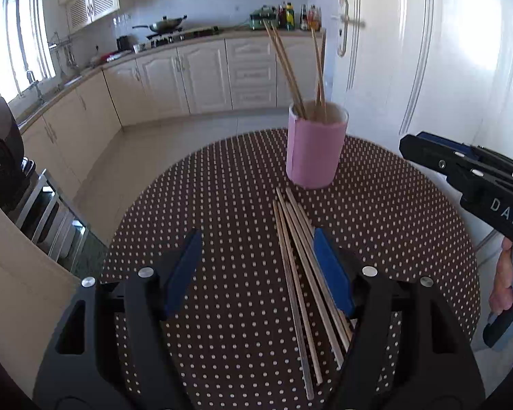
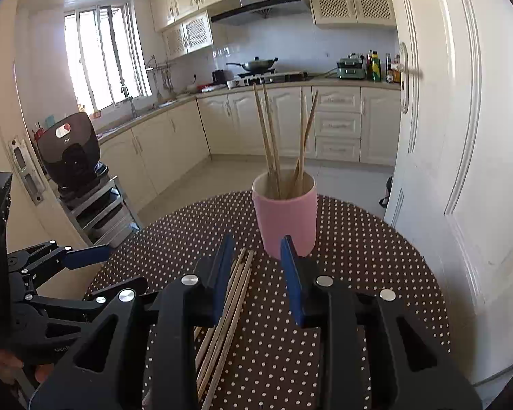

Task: Organize utensils
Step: 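Move both tools back down to the remaining chopsticks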

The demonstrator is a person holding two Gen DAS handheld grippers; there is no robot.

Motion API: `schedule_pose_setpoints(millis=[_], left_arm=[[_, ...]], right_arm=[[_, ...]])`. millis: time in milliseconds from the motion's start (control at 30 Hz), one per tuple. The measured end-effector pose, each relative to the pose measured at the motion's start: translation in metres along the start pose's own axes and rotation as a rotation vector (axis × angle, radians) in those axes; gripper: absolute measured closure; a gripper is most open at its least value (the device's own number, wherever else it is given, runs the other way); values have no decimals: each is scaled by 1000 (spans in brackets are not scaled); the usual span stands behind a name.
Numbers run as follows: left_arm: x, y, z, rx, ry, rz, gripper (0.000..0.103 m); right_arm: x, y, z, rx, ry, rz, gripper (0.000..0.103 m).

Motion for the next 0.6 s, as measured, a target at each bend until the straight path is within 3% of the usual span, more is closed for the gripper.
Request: schedule_pose_setpoints(millis=[267,433,600], left_arm=[[-56,-38,-5,40,-49,228,36],[-81,-49,-4,50,-39,291,36],[-96,-53,-6,28,-2,298,36]], right_arm=[[-40,-52,0,-38,45,239,68],[-55,-74,0,-44,56,321,65],[-64,-83,-2,-53,57,349,64]])
Point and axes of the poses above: each gripper's, at about its wrist camera, not at the fingertips, and x roughly against the way its jaws point, z to its left, y to its top, the point moved 9 cm from there along -x, roughly the way its jaws point, and after that the axes turned 3 degrees about y, right-handed, at the moved point
